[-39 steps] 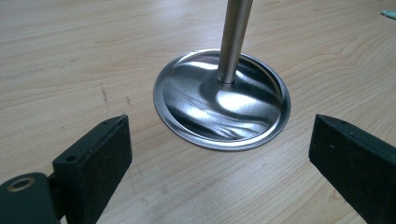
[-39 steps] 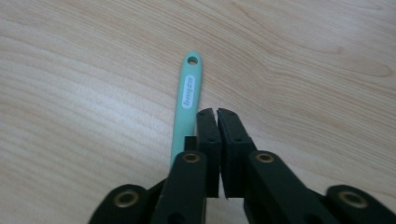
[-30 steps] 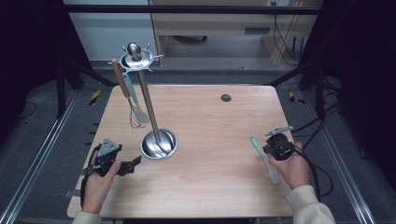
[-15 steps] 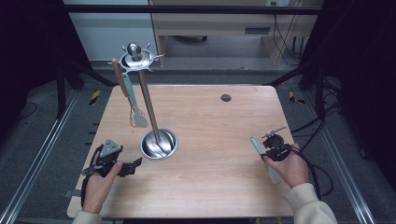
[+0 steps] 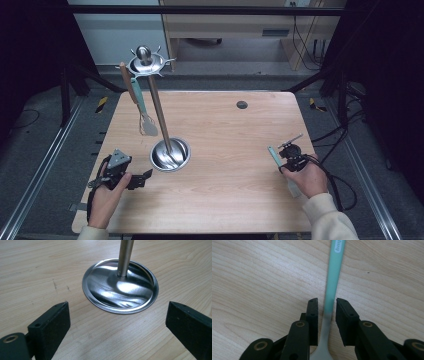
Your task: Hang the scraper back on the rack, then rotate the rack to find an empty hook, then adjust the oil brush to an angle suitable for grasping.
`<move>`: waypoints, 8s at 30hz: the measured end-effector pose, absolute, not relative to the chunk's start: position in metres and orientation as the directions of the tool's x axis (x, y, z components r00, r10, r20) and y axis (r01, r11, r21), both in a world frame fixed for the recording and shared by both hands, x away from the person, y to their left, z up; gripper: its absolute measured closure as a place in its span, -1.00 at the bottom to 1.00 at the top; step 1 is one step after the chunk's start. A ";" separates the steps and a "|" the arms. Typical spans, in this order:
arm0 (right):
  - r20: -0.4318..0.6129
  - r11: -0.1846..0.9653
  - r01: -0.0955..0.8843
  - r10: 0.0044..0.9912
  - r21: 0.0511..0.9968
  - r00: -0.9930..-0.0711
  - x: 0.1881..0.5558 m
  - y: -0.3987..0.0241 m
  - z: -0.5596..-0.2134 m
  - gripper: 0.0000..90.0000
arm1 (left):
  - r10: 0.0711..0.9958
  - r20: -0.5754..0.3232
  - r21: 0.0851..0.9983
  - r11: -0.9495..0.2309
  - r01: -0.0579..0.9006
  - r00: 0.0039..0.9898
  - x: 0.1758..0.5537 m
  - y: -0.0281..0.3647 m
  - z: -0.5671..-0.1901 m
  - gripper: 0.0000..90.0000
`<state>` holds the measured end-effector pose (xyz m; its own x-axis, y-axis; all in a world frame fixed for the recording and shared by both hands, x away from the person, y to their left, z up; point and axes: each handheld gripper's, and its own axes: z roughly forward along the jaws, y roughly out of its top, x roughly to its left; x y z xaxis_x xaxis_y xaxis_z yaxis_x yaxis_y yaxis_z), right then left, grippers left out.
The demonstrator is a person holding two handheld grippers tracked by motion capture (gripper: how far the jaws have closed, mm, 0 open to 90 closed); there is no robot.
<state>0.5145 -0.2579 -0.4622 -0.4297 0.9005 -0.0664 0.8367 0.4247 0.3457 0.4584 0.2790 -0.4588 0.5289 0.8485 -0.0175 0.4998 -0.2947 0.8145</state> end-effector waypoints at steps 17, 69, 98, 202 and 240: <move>-0.047 0.405 0.852 0.909 0.332 -0.414 0.517 -0.258 -0.464 0.71 | 0.847 -0.015 0.812 -0.300 0.500 0.532 0.458 0.278 -0.459 -0.88; -0.129 0.305 0.671 0.945 0.676 -0.300 0.474 -0.261 -0.382 0.84 | 0.839 -0.012 0.808 -0.312 0.500 0.543 0.458 0.275 -0.459 -0.88; -0.103 0.331 0.433 0.876 0.838 -0.470 0.459 -0.159 -0.309 0.84 | 0.841 -0.012 0.808 -0.310 0.501 0.541 0.458 0.278 -0.458 -0.88; -0.045 0.227 0.146 0.668 0.963 -0.742 0.458 -0.033 -0.260 0.84 | 0.852 -0.013 0.828 -0.284 0.483 0.523 0.456 0.283 -0.454 -0.88; -0.026 0.189 0.131 0.657 0.973 -0.754 0.471 -0.020 -0.276 0.72 | 0.857 -0.018 0.830 -0.275 0.486 0.515 0.456 0.287 -0.453 -0.88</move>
